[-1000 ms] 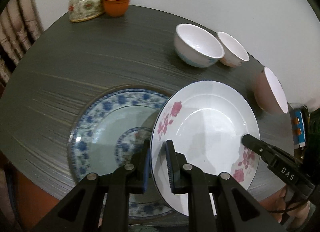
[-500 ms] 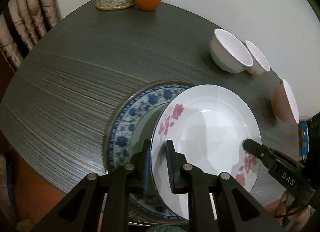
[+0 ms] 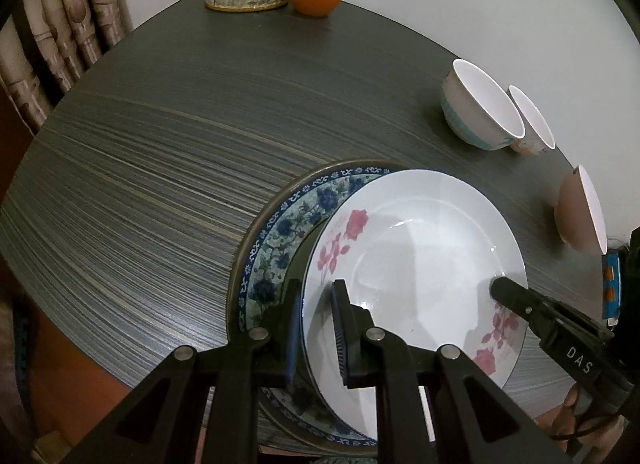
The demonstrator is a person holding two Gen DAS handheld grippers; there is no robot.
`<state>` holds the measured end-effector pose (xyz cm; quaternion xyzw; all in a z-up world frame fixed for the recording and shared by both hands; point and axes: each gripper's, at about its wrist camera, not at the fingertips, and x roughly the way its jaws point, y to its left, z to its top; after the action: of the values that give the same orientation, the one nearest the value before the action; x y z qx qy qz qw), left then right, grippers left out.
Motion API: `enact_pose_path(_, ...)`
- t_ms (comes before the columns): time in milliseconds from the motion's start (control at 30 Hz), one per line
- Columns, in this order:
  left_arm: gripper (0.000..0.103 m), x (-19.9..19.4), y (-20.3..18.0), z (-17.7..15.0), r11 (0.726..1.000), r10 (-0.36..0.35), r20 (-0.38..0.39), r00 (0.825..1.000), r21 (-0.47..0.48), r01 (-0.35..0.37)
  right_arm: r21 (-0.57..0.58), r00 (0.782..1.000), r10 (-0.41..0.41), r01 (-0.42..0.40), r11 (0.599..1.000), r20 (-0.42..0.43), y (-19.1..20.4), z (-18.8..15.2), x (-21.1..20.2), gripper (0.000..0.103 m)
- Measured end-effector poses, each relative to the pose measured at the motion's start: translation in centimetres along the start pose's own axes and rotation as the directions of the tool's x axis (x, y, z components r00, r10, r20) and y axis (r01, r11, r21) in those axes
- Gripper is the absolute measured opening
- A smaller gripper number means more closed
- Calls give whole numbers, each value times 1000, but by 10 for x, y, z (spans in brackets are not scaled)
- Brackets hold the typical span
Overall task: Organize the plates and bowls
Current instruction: 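Carry the pink-flowered plate with both tools over the blue-and-white plate stack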
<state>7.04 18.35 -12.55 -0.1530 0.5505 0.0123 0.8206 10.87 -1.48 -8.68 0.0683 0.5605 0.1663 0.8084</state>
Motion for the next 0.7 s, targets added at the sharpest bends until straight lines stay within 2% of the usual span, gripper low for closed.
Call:
enact_pose_path(333, 15, -2, 5, 1, 1000, 3, 7, 1000, -2, -3, -56, 998, -67, 68, 996, 12, 13, -1, 2, 13)
enact_pose_path(700, 15, -4, 0, -1, 1000, 31, 27, 999, 5, -31, -65, 996, -92, 93, 994, 16, 16, -1, 2, 16)
